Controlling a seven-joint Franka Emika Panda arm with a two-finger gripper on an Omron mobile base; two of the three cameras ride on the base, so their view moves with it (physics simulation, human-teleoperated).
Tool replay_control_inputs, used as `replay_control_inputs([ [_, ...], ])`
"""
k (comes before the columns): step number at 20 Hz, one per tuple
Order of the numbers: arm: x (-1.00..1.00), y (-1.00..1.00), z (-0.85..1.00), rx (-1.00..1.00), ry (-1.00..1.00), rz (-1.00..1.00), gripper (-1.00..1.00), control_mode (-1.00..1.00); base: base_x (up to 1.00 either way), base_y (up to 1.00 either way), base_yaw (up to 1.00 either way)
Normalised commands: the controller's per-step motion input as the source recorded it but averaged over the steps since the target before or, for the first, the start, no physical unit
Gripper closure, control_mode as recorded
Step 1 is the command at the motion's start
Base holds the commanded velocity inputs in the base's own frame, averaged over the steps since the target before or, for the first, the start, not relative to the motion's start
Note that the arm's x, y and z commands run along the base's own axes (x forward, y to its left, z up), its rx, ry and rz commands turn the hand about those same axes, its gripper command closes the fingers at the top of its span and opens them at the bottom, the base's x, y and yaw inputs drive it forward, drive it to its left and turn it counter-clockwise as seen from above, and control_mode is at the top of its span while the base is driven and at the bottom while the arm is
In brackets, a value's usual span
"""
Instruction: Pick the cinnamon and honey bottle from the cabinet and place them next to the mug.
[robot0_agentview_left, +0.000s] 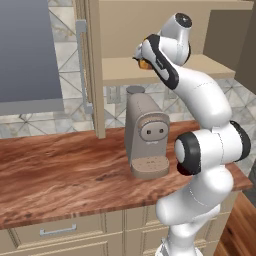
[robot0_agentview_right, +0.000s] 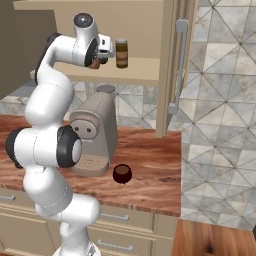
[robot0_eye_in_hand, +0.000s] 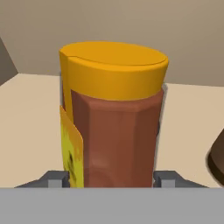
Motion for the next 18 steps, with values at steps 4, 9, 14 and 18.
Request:
replay_control_inputs([
  [4,-0.24,0.0,0.0,0.0,0.0,0.01,1.0,-1.0,0.0,0.0,0.0],
  [9,-0.95,0.0,0.0,0.0,-0.13,0.01,1.0,-1.0,0.0,0.0,0.0],
  [14,-1.0,0.0,0.0,0.0,-0.21,0.02,1.0,-1.0,0.0,0.0,0.0],
  [18,-1.0,-0.04,-0.18,0.0,-0.16,0.01,1.0,-1.0,0.0,0.0,0.0],
])
